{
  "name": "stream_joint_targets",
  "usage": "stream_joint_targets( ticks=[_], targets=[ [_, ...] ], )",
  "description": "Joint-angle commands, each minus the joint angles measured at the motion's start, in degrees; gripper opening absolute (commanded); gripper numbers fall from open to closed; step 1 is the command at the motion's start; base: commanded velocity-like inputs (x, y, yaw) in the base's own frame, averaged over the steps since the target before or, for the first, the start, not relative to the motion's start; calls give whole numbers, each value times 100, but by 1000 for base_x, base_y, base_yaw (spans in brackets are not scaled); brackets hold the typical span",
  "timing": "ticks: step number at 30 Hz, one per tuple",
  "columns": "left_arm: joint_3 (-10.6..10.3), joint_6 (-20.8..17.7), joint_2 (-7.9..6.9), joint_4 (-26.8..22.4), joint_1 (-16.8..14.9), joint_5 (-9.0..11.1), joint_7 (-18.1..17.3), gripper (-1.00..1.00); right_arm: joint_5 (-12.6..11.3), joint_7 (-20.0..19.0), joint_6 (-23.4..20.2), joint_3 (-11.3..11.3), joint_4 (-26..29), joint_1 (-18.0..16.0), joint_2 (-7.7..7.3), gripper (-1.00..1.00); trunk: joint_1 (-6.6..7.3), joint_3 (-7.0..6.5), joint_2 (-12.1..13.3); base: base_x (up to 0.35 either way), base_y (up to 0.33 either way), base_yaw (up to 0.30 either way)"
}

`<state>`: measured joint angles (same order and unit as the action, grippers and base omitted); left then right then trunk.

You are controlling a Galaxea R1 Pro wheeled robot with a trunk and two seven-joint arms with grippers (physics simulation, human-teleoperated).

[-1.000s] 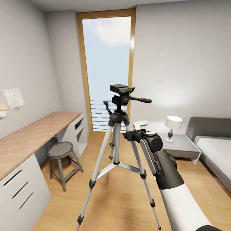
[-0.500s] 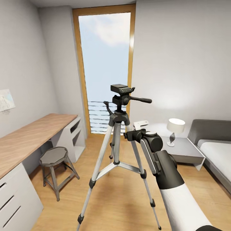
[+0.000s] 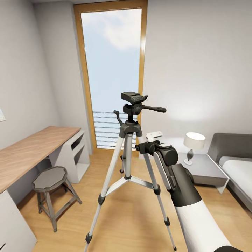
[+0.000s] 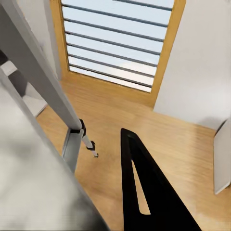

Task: Attach the digital camera to the camera tripod in the bedroom.

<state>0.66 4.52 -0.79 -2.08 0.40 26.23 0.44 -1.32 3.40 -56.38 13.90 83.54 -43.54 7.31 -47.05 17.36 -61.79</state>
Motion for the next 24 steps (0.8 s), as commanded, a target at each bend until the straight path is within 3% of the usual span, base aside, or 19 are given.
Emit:
stream_joint_targets(
  ticks=[1,10,24],
  targets=[
    [5,4,0,-12,4,14,4,100,-18,38,-23,7,5,-6,0,-100,-3,6,-3,307,-75,0],
    [-1,34,0,-12,3,14,1,100,-18,41,-21,7,-1,-6,-2,-100,-3,6,-3,268,-58,0],
    [-4,57,7,-12,4,14,0,100,-12,77,314,-2,-98,1,-14,-100,-3,6,-3,36,-6,0]
  ],
)
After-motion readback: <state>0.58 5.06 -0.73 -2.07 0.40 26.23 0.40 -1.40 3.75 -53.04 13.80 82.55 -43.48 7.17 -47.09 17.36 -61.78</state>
